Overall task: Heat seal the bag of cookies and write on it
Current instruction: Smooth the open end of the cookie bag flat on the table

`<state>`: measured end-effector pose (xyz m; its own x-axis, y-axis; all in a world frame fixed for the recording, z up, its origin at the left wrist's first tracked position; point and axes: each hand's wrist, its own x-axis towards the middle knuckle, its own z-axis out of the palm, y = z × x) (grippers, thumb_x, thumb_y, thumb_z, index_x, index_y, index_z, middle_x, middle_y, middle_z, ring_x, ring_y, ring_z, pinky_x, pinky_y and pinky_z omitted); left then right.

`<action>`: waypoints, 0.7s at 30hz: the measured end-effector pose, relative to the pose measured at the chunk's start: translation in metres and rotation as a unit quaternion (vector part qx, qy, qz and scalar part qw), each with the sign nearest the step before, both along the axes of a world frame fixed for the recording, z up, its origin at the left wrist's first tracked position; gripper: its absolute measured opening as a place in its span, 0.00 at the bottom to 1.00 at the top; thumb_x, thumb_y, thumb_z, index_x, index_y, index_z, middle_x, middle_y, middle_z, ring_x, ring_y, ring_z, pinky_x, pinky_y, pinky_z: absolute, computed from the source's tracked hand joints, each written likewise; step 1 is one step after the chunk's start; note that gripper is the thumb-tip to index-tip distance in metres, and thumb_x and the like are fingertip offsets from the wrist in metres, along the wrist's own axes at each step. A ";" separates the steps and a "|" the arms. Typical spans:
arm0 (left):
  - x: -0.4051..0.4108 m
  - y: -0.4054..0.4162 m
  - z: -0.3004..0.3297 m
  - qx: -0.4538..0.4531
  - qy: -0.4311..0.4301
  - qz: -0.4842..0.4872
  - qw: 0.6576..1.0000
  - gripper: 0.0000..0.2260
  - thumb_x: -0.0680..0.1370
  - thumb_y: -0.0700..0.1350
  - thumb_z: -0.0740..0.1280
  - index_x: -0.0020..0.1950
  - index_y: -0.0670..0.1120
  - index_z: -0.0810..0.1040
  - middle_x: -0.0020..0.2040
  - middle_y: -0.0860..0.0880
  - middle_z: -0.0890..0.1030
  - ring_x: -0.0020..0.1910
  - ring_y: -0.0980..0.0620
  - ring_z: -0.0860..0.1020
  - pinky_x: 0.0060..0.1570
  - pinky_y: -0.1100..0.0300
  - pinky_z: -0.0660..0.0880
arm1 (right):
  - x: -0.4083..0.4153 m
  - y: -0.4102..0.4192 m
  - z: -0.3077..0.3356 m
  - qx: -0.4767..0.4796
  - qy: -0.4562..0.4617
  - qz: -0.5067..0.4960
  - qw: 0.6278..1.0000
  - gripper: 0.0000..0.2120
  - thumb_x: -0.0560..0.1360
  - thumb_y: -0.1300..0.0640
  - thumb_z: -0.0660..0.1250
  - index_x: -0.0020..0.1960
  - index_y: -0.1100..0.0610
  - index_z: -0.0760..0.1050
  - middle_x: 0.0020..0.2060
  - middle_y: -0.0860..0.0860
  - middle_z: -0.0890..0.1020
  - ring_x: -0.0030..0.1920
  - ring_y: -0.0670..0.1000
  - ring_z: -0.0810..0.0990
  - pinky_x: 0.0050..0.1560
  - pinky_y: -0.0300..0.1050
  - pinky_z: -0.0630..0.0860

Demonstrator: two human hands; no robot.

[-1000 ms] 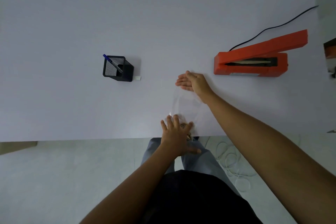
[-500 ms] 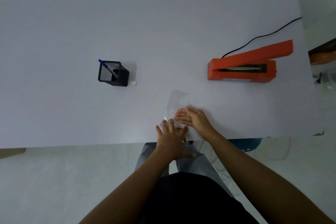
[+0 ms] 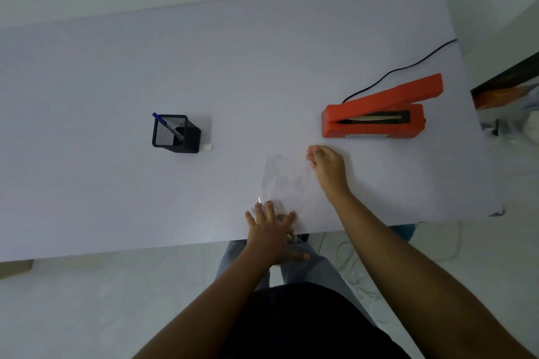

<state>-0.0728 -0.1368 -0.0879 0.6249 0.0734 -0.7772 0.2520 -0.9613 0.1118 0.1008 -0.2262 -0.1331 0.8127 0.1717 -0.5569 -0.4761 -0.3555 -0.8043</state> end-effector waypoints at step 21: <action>0.015 0.013 0.003 -0.028 0.024 -0.029 0.999 0.50 0.65 0.79 0.59 0.80 0.55 0.50 0.78 0.33 0.46 0.75 0.26 0.47 0.70 0.29 0.45 | -0.046 0.022 0.027 -0.103 0.173 0.107 0.974 0.13 0.69 0.61 0.78 0.53 0.60 0.84 0.48 0.53 0.86 0.49 0.50 0.82 0.44 0.37 0.75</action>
<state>-0.0573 -0.1241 -0.0853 0.5891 -0.0059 -0.8080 0.2031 -0.9668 0.1551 0.0551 -0.2039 -0.1061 0.5292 0.1721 -0.8309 -0.6032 -0.6124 -0.5111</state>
